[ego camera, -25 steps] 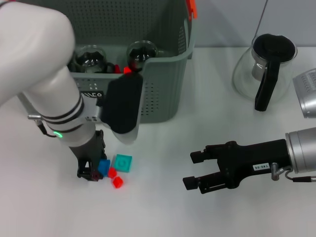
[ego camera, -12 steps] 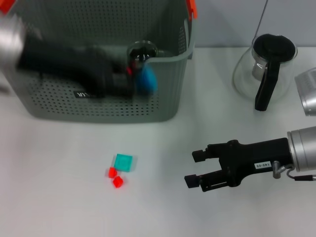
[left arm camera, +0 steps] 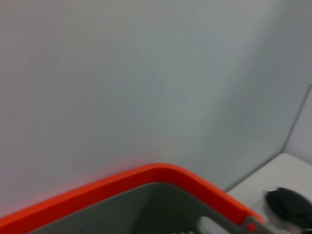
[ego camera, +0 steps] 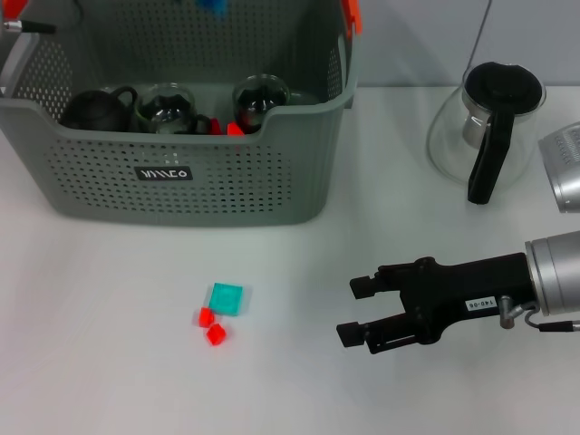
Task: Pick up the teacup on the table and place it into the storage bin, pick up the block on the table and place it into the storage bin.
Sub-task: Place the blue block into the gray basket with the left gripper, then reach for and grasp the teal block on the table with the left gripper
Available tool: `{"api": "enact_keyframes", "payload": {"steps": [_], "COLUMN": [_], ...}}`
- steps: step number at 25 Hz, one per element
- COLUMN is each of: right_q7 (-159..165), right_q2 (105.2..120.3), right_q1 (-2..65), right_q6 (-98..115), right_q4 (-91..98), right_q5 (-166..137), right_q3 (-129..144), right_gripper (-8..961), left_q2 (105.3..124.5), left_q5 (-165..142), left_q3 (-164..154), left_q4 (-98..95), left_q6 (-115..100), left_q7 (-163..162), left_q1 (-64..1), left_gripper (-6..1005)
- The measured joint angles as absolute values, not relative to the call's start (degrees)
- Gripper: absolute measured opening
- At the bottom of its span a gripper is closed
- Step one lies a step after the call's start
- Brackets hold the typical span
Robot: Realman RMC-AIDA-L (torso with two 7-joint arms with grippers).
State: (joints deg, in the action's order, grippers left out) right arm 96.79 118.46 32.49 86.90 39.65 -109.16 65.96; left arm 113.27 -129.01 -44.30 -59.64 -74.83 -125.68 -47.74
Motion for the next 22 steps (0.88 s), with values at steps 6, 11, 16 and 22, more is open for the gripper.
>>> {"api": "enact_keyframes", "payload": {"steps": [6, 11, 16, 22], "right_q7": [96.24, 96.16, 96.2, 96.36], "right_q2": [118.17, 117.99, 117.91, 117.98], "right_q1": [32.42, 32.36, 32.33, 31.93], "right_q6": [86.8, 86.57, 86.27, 85.98], "right_q4": [39.52, 39.45, 39.46, 39.45], "right_q5": [-109.16, -109.17, -109.15, -109.15], "right_q3": [65.93, 65.91, 65.92, 65.92], "right_gripper": [884, 884, 884, 885], "left_q2": [115.53, 118.21, 122.24, 124.18], "left_q5": [-129.5, -120.94, -118.48, -132.63], "left_q3": [-44.79, -44.82, -53.29, -69.88], "left_q4": [-67.88, -81.88, -94.31, -99.0], "left_q6": [-75.76, -95.42, -113.92, -110.58], "left_q7": [-125.74, -120.77, -114.51, -113.48], "left_q1": [-45.62, -40.05, -31.64, -24.5], "left_gripper": [505, 731, 894, 952]}}
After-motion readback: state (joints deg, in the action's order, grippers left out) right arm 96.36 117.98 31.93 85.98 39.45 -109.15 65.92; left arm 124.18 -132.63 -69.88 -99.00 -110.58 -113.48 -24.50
